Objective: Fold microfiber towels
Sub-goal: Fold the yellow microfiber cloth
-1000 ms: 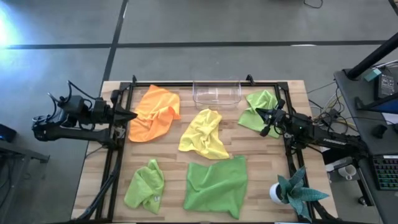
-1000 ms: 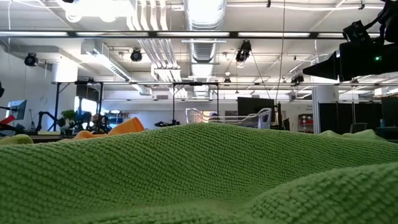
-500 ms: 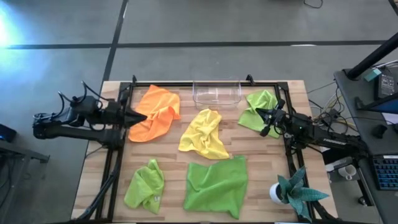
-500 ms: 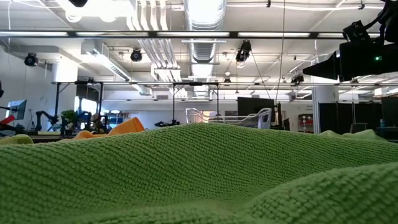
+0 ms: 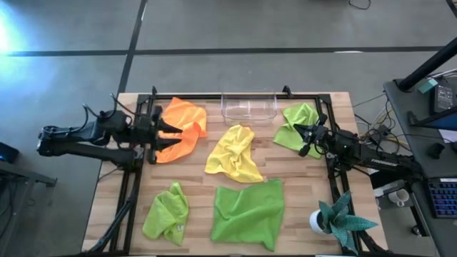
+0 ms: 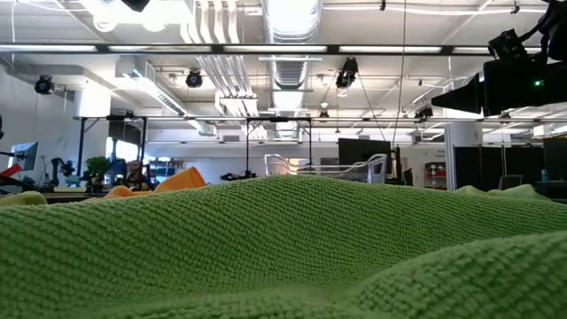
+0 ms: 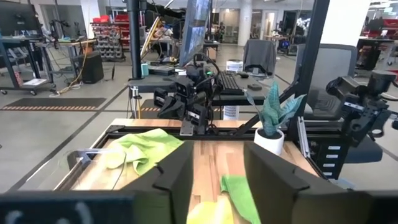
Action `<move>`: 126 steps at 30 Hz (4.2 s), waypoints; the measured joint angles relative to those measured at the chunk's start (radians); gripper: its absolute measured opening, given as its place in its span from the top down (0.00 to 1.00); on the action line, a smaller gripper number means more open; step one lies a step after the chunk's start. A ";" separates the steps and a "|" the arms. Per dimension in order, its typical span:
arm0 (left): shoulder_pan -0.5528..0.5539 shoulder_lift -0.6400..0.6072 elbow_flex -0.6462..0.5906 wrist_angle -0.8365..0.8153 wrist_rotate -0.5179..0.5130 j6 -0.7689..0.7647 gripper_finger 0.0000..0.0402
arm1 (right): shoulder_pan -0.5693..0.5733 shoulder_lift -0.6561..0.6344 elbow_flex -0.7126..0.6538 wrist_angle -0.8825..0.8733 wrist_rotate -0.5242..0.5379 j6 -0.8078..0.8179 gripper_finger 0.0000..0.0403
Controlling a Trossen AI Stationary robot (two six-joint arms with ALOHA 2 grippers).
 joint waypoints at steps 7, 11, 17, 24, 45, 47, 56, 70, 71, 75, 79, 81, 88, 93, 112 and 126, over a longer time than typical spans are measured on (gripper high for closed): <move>0.000 0.179 0.000 0.077 -0.070 0.027 0.63 | 0.000 0.000 0.000 0.000 0.000 0.000 0.96; 0.000 0.296 -0.001 0.083 -0.085 0.033 0.63 | 0.000 0.000 0.000 0.000 0.000 0.000 0.96; -0.012 0.456 -0.001 0.067 -0.084 0.029 0.63 | 0.000 0.000 0.000 0.000 0.000 0.000 0.96; -0.064 0.603 0.000 0.047 -0.084 0.021 0.63 | 0.000 0.000 0.000 0.000 0.000 0.000 0.96; -0.152 0.869 0.000 0.031 -0.137 0.000 0.63 | 0.000 0.000 0.000 0.000 0.000 0.000 0.96; -0.152 0.885 0.000 0.031 -0.137 0.000 0.63 | 0.000 0.000 0.000 0.000 0.000 0.000 0.96; -0.152 0.977 0.002 0.048 -0.186 -0.023 0.63 | 0.000 0.000 0.000 0.000 0.000 0.000 0.96; -0.153 1.000 0.002 0.072 -0.245 -0.132 0.86 | 0.000 0.000 0.000 0.000 0.000 0.000 0.96; -0.152 1.000 0.002 0.073 -0.247 -0.132 0.90 | 0.000 0.000 0.000 0.000 0.000 0.000 0.96; -0.151 0.997 0.005 0.070 -0.249 -0.131 0.98 | 0.000 0.000 0.000 0.000 0.000 0.000 0.96; -0.152 0.977 0.014 0.035 -0.227 -0.145 0.99 | 0.000 0.000 0.000 0.000 0.000 0.000 0.96; -0.152 0.961 0.026 -0.011 -0.214 -0.186 1.00 | 0.000 0.000 0.000 0.000 0.000 0.000 0.96; -0.152 0.896 0.044 -0.079 -0.163 -0.340 1.00 | 0.000 0.000 0.000 0.000 0.000 0.000 0.96; -0.152 0.838 0.044 -0.083 -0.162 -0.434 1.00 | -0.007 0.000 0.000 0.011 0.135 -0.079 0.96; -0.152 0.652 0.045 -0.137 -0.146 -0.526 1.00 | -0.006 0.000 0.000 0.032 0.154 0.070 0.96; -0.152 0.637 0.045 -0.162 -0.136 -0.620 1.00 | -0.006 0.000 0.000 0.070 0.122 0.678 0.96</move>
